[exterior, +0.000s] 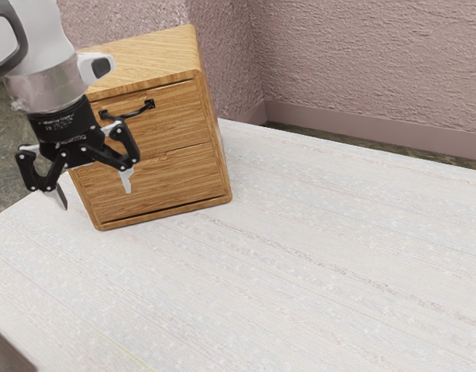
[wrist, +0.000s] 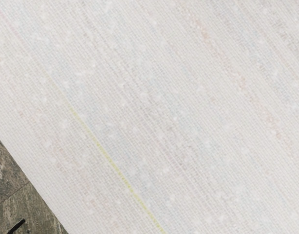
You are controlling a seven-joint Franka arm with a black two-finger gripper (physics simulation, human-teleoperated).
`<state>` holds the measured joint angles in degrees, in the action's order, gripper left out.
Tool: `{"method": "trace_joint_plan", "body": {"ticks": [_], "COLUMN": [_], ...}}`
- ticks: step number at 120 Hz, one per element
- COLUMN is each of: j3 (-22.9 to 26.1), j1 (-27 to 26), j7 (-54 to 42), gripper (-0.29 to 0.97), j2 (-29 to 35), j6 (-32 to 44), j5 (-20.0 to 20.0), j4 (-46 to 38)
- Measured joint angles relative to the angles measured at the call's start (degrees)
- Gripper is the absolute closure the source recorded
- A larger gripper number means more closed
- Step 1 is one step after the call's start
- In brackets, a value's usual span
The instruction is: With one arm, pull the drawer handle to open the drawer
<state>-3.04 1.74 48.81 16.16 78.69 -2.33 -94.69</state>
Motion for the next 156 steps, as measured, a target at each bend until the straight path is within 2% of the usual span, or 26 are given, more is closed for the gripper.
{"method": "trace_joint_plan", "body": {"ticks": [29,46,67,78,89,92,101,108,129,147,156], "j3": [-0.4,0.3,0.4,0.0,-2.7,-1.3,8.7,11.6,11.1,8.8,7.9], "j1": [0.8,-0.1,7.8,8.6,6.8,8.3,18.7,21.8,22.1,21.4,22.6], "j7": [12.8,19.6,26.7,29.9,33.4,34.3,36.7,38.4,42.7,45.5,46.6], "gripper": [0.0,0.0,0.0,0.0,0.0,0.0,0.0,0.0,0.0,0.0,0.0], "j2": [1.5,3.4,-9.0,-12.5,-13.9,-13.9,-13.7,-14.3,-14.6,-19.0,-20.7], "j6": [3.3,2.8,6.4,10.0,13.2,13.8,15.3,16.2,18.1,19.1,19.6], "j5": [-0.5,0.0,0.4,0.2,-0.3,-0.3,-0.5,-0.6,-0.6,-1.6,-1.9], "j4": [-3.4,-3.0,6.8,8.7,9.2,9.2,9.2,9.2,9.8,14.9,17.3]}}
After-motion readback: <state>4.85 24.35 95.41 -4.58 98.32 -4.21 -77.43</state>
